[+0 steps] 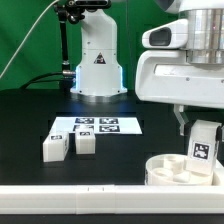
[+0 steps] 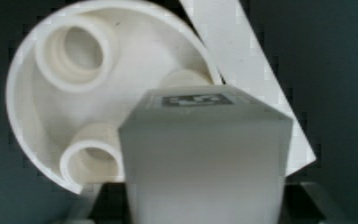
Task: Assemble stool
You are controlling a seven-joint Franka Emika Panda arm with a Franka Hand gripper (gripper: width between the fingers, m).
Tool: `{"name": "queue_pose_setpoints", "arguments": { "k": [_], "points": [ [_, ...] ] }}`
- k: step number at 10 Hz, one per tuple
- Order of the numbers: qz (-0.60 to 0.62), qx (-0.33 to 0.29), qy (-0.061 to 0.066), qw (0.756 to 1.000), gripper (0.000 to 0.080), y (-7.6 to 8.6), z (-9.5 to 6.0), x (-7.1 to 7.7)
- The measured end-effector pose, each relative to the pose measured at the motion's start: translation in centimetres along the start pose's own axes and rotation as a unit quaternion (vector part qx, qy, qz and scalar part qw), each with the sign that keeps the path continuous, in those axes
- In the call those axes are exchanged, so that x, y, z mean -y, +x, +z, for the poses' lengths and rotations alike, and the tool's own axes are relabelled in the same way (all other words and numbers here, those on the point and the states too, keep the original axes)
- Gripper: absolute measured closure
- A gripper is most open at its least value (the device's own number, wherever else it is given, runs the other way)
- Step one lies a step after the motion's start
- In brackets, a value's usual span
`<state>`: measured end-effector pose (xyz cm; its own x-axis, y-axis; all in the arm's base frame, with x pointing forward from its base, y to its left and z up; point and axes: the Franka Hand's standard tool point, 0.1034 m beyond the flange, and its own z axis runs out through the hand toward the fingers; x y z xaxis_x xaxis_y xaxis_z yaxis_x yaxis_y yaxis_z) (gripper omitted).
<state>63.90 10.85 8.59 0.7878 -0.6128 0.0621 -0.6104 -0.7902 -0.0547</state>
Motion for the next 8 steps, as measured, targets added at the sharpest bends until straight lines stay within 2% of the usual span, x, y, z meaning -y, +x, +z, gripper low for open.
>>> {"name": "queue_pose_setpoints", "arguments": {
  "k": [4,7,8],
  "points": [
    [0.17,0.003,0.013,0.985,0.0461,-0.11,0.14,0.1],
    [0.345,0.01,0.016,0.938,0.0461,-0.46,0.19,0.21],
    [0.406,0.017,0.02,0.913,0.0461,-0.54,0.23,0.25]
  ]
}}
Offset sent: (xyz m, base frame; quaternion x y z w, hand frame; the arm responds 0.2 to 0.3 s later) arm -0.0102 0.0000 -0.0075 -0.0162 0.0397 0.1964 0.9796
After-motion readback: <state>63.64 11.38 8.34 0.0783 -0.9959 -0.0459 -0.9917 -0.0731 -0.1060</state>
